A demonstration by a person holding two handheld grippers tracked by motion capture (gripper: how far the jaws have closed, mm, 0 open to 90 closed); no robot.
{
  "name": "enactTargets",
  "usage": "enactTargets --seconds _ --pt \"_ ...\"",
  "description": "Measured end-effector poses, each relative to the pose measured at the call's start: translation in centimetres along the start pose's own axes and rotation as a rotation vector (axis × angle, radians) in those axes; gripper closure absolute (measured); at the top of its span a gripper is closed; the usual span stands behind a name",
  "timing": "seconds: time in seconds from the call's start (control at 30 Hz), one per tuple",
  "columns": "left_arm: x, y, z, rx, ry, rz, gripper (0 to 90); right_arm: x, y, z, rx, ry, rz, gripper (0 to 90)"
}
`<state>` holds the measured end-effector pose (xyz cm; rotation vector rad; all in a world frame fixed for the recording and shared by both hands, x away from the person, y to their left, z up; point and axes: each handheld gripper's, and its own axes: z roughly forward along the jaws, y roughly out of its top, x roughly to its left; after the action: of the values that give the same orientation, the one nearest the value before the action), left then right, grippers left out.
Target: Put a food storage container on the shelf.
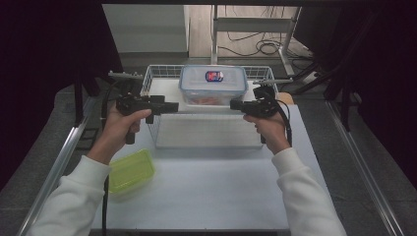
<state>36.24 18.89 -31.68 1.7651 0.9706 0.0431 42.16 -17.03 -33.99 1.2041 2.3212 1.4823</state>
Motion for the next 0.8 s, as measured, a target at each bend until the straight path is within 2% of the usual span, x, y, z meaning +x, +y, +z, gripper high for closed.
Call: enactTargets --seconds 0.27,0.37,0.43,0.57,0.7,0.8 --pt "-0.4 -2.2 -0.4 -0.021 -0.023 -0.018 17.3 1.0 -1.4 -1.2 -0.007 0.050 -0.016 88.8" --pt "-0.9 -3.6 -0.5 -0.022 -0.001 -0.014 17.6 1.2 -2.5 -1.8 -0.005 0.058 -0.029 88.4" --pt "-1.2 -4.7 -0.4 -0.017 0.012 0.000 17.9 1.3 -3.6 -2.0 -0.009 0.085 -0.026 88.0" --pt "-1.3 -7.1 -0.2 -0.011 -0.011 -0.022 18.5 1.6 -6.0 -2.1 0.006 0.098 -0.032 87.7" --pt "-1.3 -9.7 0.1 0.004 0.028 -0.021 18.9 1.7 -8.5 -2.4 0.035 0.089 -0.052 85.9" --pt "-1.1 -11.7 0.3 0.022 0.029 -0.022 20.1 1.6 -10.5 -2.8 0.051 0.098 -0.051 84.9"
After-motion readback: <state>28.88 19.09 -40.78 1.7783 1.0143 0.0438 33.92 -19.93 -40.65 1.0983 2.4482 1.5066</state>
